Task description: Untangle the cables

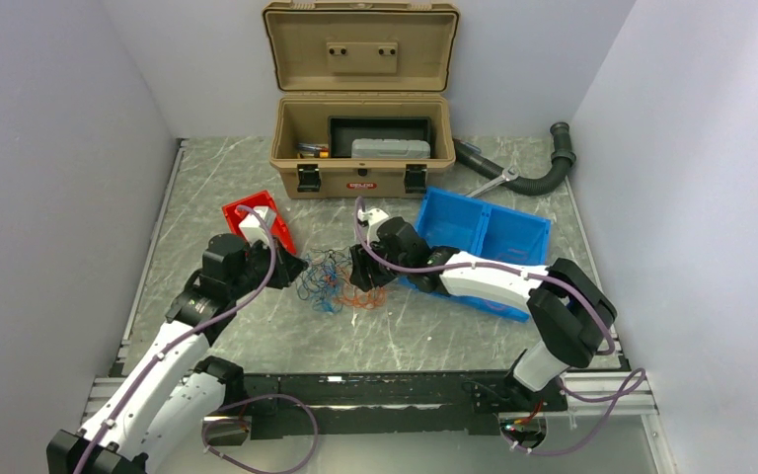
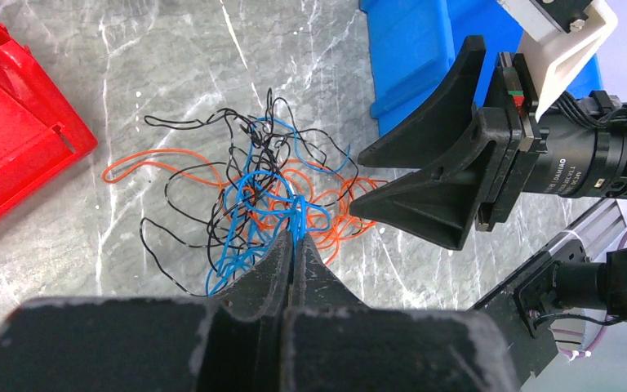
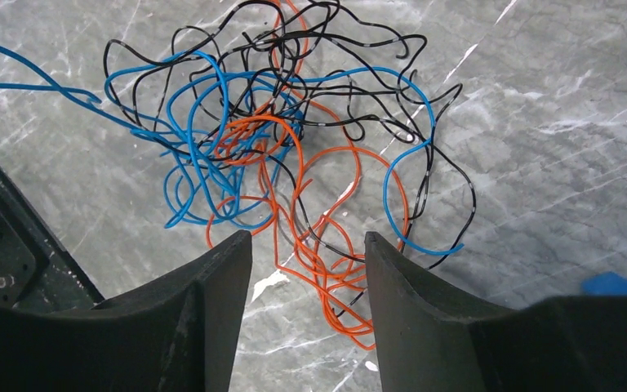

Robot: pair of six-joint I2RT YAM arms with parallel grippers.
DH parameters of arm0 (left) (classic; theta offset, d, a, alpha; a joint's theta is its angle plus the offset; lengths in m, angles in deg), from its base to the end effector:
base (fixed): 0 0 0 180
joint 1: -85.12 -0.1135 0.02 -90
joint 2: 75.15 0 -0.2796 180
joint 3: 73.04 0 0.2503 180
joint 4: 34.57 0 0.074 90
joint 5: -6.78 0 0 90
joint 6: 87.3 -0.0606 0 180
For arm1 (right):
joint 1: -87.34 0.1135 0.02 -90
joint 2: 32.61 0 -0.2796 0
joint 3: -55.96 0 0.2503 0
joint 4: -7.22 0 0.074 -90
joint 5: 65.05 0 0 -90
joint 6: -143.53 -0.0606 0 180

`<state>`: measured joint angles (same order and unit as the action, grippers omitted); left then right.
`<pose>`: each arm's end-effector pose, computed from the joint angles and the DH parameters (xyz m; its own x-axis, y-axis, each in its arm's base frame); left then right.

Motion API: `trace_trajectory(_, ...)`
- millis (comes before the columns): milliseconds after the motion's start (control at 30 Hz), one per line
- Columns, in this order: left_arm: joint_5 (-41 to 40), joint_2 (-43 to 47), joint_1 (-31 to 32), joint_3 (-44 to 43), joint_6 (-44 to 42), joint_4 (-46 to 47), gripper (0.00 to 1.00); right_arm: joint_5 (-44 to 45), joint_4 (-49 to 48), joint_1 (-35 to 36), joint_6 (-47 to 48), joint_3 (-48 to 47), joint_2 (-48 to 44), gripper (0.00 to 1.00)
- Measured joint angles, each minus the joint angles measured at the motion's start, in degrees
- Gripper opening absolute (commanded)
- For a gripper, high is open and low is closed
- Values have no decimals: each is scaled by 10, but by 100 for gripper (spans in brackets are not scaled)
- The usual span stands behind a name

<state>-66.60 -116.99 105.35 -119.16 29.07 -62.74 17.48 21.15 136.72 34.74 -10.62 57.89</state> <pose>0.1648 -0.0792 0.2652 -0.5966 -0.2337 -0.7677 0.3479 0.7867 -0.5099 0.2265 0.2762 0.2093 -0.6421 -0.2581 -0.7218 -0.6471 0.6874 0.3299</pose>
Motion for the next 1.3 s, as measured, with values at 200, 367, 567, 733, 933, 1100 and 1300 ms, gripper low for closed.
trace_trajectory(200,0,-9,0,0,0,3,0,42,12,15,-9,3,-4,73)
trace_trajectory(367,0,-19,0,0,0,7,0,83,46,31,-41,18,-19,67)
trace_trajectory(567,0,-19,0,0,0,13,0,116,68,54,-92,40,-19,61)
trace_trajectory(733,-1,-19,0,0,1,13,0,132,63,67,-119,43,7,33)
trace_trajectory(933,-13,-17,0,2,3,13,0,157,66,69,-134,43,20,0)
trace_trajectory(1100,-50,-11,-2,2,3,-7,0,179,84,69,-132,43,-8,0)
trace_trajectory(1300,-101,6,-57,0,24,-53,0,208,123,69,-128,43,-106,0)
